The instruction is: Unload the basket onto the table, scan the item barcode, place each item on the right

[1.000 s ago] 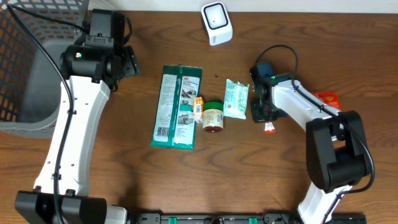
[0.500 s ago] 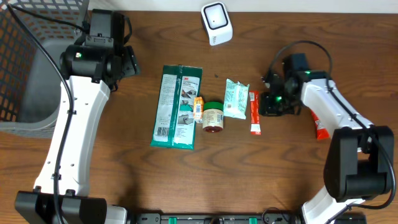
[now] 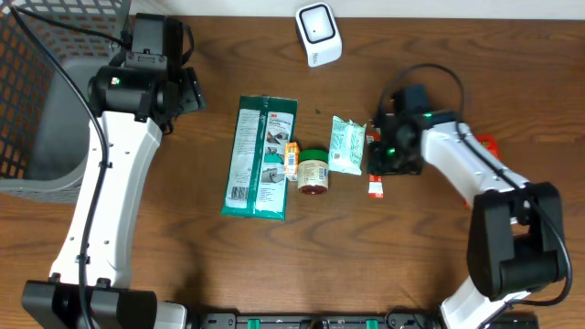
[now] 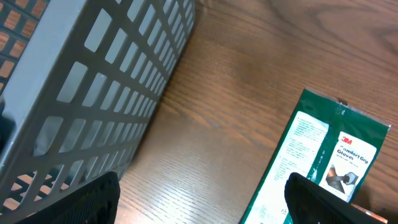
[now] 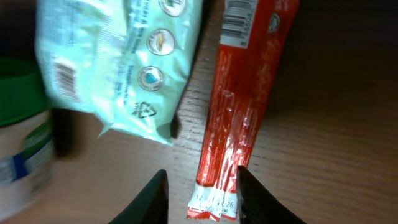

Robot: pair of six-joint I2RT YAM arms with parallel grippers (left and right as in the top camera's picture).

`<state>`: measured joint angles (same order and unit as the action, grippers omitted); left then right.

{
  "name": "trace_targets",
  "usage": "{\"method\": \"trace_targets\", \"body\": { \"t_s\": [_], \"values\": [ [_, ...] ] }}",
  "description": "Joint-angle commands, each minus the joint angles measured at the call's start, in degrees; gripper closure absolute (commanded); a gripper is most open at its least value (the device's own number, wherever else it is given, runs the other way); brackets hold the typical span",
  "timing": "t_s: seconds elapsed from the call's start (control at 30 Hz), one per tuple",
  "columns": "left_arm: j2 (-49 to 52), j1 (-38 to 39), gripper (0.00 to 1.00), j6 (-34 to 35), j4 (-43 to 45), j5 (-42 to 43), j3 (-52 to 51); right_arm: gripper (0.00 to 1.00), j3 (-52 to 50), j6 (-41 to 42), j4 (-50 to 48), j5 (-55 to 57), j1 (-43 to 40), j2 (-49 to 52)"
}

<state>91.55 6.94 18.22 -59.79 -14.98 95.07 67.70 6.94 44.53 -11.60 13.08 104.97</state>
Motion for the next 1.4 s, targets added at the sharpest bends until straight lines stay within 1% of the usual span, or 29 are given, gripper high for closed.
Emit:
{"method": "trace_targets", "body": {
  "t_s": [0.0, 0.07, 0.13, 0.33, 0.5, 0.73, 0.8, 0.87, 1.17, 1.37],
  "values": [
    [0.1, -0.2, 0.15, 0.5, -0.1, -0.7, 0.1, 0.74, -0.3, 9.3, 0.5, 15.0, 4.3, -0.3],
    [0.1, -0.2, 0.15, 0.5, -0.2, -0.7, 0.1, 0.78, -0.3, 11.7, 0.5, 18.2, 6.2, -0.3],
    [0.1, -0.2, 0.15, 0.5, -0.2, -0.7, 0.1, 0.80, -0.3, 12.4, 0.7, 19.3, 7.5, -0.3],
    [0.1, -0.2, 0.15, 0.5, -0.2, -0.7, 0.1, 0.80, -1.0, 14.5, 1.0, 24.7, 8.9, -0.3],
    [0.1, -0.2, 0.15, 0.5, -0.1, -0.7, 0.1, 0.80, -1.4, 15.3, 0.6, 24.1, 8.9, -0.3],
    [0.1, -0.2, 0.15, 0.5, -0.1, -0.7, 0.1, 0.79, -3.4, 15.3, -2.8, 21.6, 8.9, -0.3],
    [0.1, -0.2, 0.15, 0.5, -0.2, -0.7, 0.1, 0.75, -4.0, 15.3, -3.7, 21.6, 8.9, -0.3],
    [0.1, -0.2, 0.15, 0.5, -0.2, -0.7, 0.1, 0.74, -4.4, 15.3, -4.2, 21.6, 8.9, -0.3],
    [0.1, -0.2, 0.15, 0.5, -0.2, -0.7, 0.1, 0.78, -4.6, 15.3, -4.9, 19.6, 8.8, -0.3],
    [0.1, -0.2, 0.15, 0.5, -0.2, -0.7, 0.1, 0.78, -4.6, 15.1, -4.9, 16.9, 7.5, -0.3]
  ]
}}
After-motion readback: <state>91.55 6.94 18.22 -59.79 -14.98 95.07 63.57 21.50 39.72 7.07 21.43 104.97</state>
